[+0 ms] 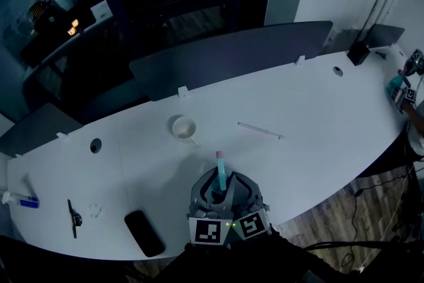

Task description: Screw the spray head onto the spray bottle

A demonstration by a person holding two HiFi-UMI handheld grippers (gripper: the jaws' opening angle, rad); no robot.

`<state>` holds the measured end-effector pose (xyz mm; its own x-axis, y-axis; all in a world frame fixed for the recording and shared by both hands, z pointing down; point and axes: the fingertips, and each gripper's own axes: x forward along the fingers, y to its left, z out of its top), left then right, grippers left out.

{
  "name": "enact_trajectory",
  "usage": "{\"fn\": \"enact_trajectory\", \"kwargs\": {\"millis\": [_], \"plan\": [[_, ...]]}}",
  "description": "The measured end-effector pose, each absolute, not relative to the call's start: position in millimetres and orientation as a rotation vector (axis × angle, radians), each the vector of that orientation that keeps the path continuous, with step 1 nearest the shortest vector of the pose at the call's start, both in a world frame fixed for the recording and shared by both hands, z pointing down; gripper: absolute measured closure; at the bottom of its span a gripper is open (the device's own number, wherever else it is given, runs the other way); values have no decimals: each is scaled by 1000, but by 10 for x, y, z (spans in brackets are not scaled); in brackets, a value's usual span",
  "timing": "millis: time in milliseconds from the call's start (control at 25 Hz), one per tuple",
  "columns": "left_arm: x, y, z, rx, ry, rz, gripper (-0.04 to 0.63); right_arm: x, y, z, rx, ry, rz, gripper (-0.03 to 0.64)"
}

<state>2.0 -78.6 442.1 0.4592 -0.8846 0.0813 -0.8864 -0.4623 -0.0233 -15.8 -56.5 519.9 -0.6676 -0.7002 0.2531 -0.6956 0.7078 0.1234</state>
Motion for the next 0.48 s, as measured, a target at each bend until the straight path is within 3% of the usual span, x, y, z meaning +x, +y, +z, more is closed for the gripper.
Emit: {"fn": "enact_trajectory", "kwargs": {"millis": [160,480], "plan": [[34,-742,4421,2742,-1441,126,443,-172,-552,5189,905,-2746,-21,290],[57,-489,4430,2966,-762,104,446,-142,-402,5287,35,-2816,-37,290]]}}
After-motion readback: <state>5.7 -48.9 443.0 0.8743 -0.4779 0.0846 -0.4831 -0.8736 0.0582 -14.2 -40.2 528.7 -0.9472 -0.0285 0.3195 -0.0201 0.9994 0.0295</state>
